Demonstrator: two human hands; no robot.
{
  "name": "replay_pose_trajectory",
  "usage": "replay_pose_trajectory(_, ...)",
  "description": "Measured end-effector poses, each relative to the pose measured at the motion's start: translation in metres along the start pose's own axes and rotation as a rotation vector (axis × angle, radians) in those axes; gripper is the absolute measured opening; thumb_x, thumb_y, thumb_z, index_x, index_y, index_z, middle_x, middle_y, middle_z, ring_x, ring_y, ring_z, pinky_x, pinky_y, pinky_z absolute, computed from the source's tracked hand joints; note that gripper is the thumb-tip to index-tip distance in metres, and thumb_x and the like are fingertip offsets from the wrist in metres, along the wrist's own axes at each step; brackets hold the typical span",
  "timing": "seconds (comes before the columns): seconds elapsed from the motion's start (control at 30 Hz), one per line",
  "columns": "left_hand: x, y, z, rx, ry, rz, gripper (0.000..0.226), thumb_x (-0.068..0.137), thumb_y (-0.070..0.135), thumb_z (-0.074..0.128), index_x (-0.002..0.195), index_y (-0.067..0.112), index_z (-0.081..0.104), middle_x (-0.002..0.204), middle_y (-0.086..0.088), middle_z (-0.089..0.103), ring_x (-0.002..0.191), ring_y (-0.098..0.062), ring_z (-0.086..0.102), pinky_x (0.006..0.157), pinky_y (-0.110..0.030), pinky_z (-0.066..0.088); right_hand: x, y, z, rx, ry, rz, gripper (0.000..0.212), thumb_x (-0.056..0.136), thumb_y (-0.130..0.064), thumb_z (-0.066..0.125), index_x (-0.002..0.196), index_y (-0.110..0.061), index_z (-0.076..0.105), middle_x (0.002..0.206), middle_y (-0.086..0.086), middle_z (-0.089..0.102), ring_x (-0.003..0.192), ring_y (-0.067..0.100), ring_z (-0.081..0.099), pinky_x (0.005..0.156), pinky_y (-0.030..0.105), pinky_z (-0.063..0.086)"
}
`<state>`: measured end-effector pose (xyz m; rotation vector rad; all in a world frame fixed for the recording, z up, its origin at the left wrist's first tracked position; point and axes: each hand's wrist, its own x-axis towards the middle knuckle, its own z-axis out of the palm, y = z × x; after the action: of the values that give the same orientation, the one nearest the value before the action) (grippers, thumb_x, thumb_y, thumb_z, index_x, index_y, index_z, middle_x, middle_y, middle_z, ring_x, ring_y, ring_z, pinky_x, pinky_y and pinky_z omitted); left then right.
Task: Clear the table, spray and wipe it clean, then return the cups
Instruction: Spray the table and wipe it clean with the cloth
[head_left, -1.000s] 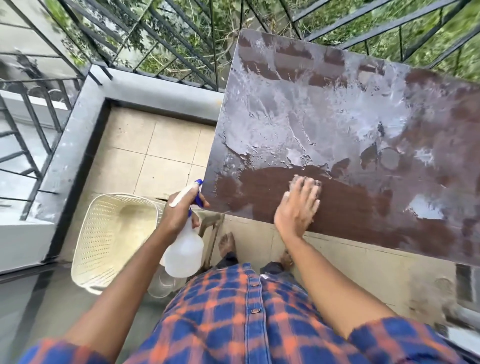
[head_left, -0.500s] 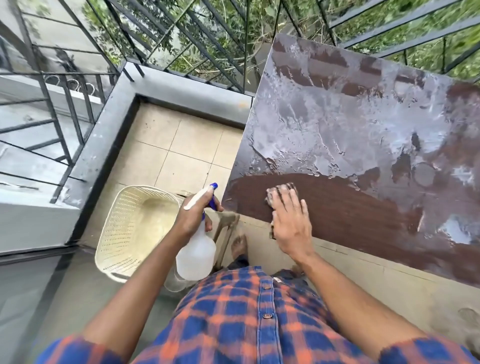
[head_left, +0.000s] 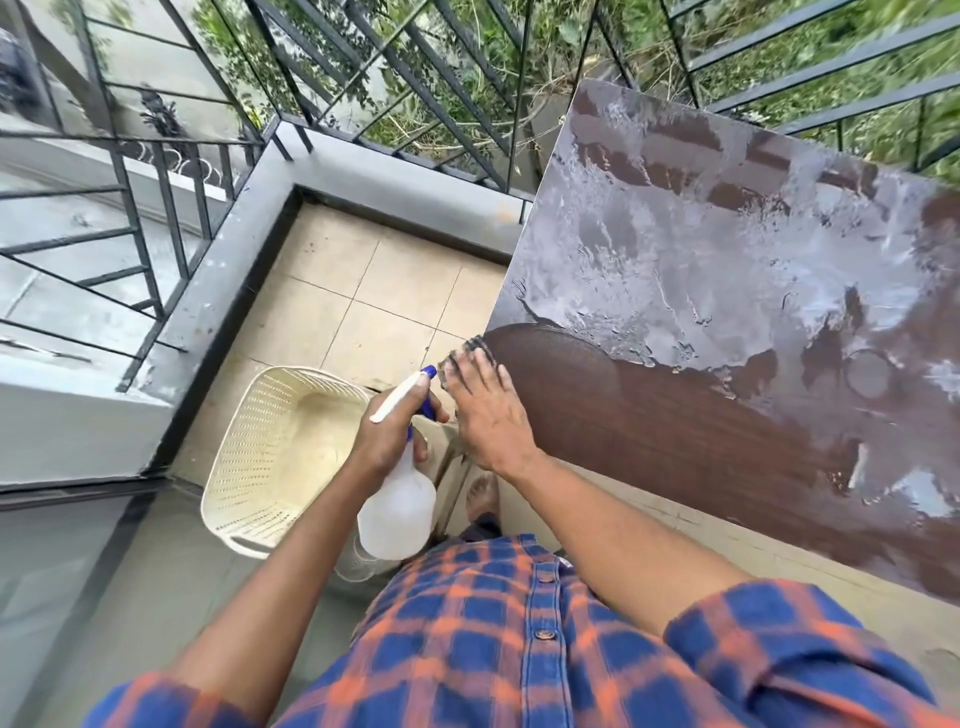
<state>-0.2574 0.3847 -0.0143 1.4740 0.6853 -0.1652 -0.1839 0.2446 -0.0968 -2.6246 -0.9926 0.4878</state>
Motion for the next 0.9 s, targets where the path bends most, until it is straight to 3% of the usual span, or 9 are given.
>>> replay_pose_trajectory(0.2,0.001,0.002,0.003,-0.007,-0.016,0.003,0.057,0.098,0.049,0.049,0.082,-0.004,0.061,0.089,-0.024,0.069,0.038,-0.026,0.047,0.046,-0.027,0.042,-0.036,0.042,-0.005,-0.010,0.019,-0.121,0.062,0.099,-0.022,0.045,0.158,-0.025,0.027,0.168,-0.002,0.017,0.156,0.019,0.011,0.125,0.045,0.015)
replay_pose_trajectory(0.33,0.004,0.002,0.000,0.027,0.003,0.016,0.058,0.099,0.051,0.048,0.083,-0.003,0.062,0.091,-0.033,0.066,0.039,-0.027,0.050,0.048,-0.028,0.042,-0.029,0.053,-0.014,-0.003,0.117,0.117,0.058,0.101,-0.022,0.043,0.158,-0.020,0.031,0.167,0.004,0.023,0.155,0.026,0.016,0.123,0.049,0.021)
replay_pose_trajectory(0.43,0.004,0.003,0.001,0.046,0.009,0.020,0.059,0.099,0.054,0.049,0.082,0.000,0.064,0.088,-0.036,0.066,0.042,-0.029,0.051,0.052,-0.030,0.042,-0.001,0.030,-0.014,0.022,0.108,0.194,0.059,0.102,-0.020,0.041,0.159,-0.017,0.027,0.169,0.005,0.016,0.156,0.028,0.009,0.124,0.051,0.017)
replay_pose_trajectory(0.53,0.003,0.003,0.003,0.048,0.011,0.021,0.058,0.102,0.050,0.048,0.086,-0.003,0.064,0.090,-0.025,0.070,0.043,-0.029,0.051,0.051,-0.031,0.044,0.010,0.008,-0.009,0.015,-0.006,0.054,0.069,0.098,-0.012,0.047,0.161,-0.019,0.019,0.170,0.001,0.004,0.157,0.024,-0.001,0.126,0.048,0.005)
replay_pose_trajectory(0.67,0.001,0.000,0.007,0.047,0.024,0.016,0.048,0.106,0.042,0.050,0.090,-0.001,0.064,0.089,-0.038,0.062,0.041,-0.027,0.050,0.044,-0.027,0.044,-0.014,0.003,0.003,-0.027,-0.058,-0.175,0.075,0.095,-0.008,0.046,0.162,-0.024,0.016,0.170,-0.004,0.006,0.157,0.019,0.001,0.126,0.045,0.005)
replay_pose_trajectory(0.8,0.001,0.003,0.014,0.066,0.002,0.012,0.054,0.106,0.042,0.047,0.088,-0.007,0.061,0.088,-0.023,0.069,0.041,-0.027,0.049,0.046,-0.026,0.041,-0.056,0.042,0.000,-0.024,-0.026,-0.187,0.064,0.096,-0.017,0.039,0.158,-0.027,0.029,0.168,-0.006,0.019,0.155,0.019,0.014,0.125,0.044,0.013)
replay_pose_trajectory(0.9,0.002,0.005,0.018,0.077,-0.017,0.003,0.056,0.104,0.047,0.048,0.085,-0.004,0.063,0.077,-0.016,0.069,0.045,-0.028,0.049,0.051,-0.029,0.042,-0.096,0.087,-0.010,-0.028,0.056,-0.085,0.055,0.100,-0.021,0.041,0.155,-0.026,0.038,0.166,-0.005,0.027,0.153,0.020,0.022,0.122,0.048,0.024)
